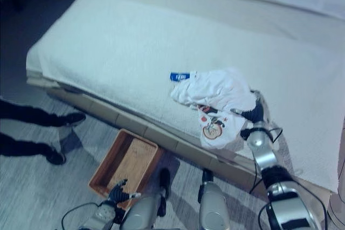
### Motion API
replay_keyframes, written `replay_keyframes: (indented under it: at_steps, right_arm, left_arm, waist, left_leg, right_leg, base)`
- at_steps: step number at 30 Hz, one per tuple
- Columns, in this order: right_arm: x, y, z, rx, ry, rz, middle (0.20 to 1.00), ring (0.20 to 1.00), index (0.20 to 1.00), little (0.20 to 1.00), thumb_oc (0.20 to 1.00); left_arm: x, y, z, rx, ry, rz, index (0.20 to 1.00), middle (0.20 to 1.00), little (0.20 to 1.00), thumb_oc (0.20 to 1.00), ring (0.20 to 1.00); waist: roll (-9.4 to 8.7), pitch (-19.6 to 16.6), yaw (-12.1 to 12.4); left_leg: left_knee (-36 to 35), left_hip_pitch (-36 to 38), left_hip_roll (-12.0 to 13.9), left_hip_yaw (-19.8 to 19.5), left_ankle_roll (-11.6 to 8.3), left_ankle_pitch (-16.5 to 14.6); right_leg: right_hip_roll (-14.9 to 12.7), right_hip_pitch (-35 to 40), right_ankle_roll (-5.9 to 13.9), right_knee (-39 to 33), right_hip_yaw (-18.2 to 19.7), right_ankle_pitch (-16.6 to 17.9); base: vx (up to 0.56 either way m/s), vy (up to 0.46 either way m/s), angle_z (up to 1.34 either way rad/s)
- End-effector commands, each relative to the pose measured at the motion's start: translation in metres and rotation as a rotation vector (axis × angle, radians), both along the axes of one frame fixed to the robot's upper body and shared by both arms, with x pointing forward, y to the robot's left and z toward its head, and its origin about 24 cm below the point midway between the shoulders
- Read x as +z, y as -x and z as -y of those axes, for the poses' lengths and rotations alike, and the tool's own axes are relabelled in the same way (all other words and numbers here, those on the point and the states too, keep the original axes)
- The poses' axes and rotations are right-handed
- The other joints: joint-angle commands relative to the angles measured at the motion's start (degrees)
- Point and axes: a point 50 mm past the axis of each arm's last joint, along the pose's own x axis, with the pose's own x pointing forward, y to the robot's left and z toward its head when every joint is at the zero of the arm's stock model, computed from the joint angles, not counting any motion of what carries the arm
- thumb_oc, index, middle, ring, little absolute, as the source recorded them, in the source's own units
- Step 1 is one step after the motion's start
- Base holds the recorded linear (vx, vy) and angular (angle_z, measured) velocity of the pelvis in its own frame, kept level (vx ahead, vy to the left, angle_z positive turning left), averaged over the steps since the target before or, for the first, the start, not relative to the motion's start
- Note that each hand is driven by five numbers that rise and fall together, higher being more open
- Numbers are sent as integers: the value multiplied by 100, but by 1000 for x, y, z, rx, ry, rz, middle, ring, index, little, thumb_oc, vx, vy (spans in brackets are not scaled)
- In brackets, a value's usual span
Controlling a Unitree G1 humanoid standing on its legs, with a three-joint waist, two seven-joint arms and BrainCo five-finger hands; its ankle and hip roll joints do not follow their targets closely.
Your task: Pick up clothes into the bucket
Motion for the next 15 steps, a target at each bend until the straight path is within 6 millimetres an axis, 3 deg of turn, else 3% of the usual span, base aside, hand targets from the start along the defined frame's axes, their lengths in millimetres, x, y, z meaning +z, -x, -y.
replay_keyframes:
  at_steps: [1, 9, 12, 15]
  right_arm:
    - [31, -12, 7, -27, 128, 87, 1000, 1000, 1000, 1000, 1000]
    - [73, -33, 46, -205, 250, -7, 1000, 1000, 1000, 1000, 1000]
    - [83, -29, 70, -288, 284, -88, 1000, 1000, 1000, 1000, 1000]
    - [89, -25, 81, -330, 310, -123, 1000, 1000, 1000, 1000, 1000]
  left_arm:
    - [3, -4, 11, 32, 43, 57, 1000, 1000, 1000, 1000, 1000]
    - [8, -19, 25, 2, 60, 92, 1000, 1000, 1000, 1000, 1000]
    - [12, -28, 32, -14, 71, 108, 1000, 1000, 1000, 1000, 1000]
    - [14, -33, 34, -19, 79, 120, 1000, 1000, 1000, 1000, 1000]
  waist:
    - [-177, -24, 132]
    - [-127, 519, 333]
    - [-69, 713, 433]
    - [-31, 809, 473]
  left_leg:
    - [501, -188, -134, -284, -38, -359]
    - [759, -691, -152, -619, -110, -254]
    - [736, -818, -208, -831, -132, -152]
    - [738, -915, -244, -929, -144, -101]
  right_leg:
    - [-219, 452, 243, -166, 12, -58]
    - [-312, -1, 153, 364, -190, -209]
    - [-406, -124, 118, 516, -343, -261]
    - [-463, -183, 112, 568, -447, -273]
  base:
    - [-48, -44, 0]
    - [-54, -51, 19]
    - [-54, -48, 23]
    - [-44, -52, 48]
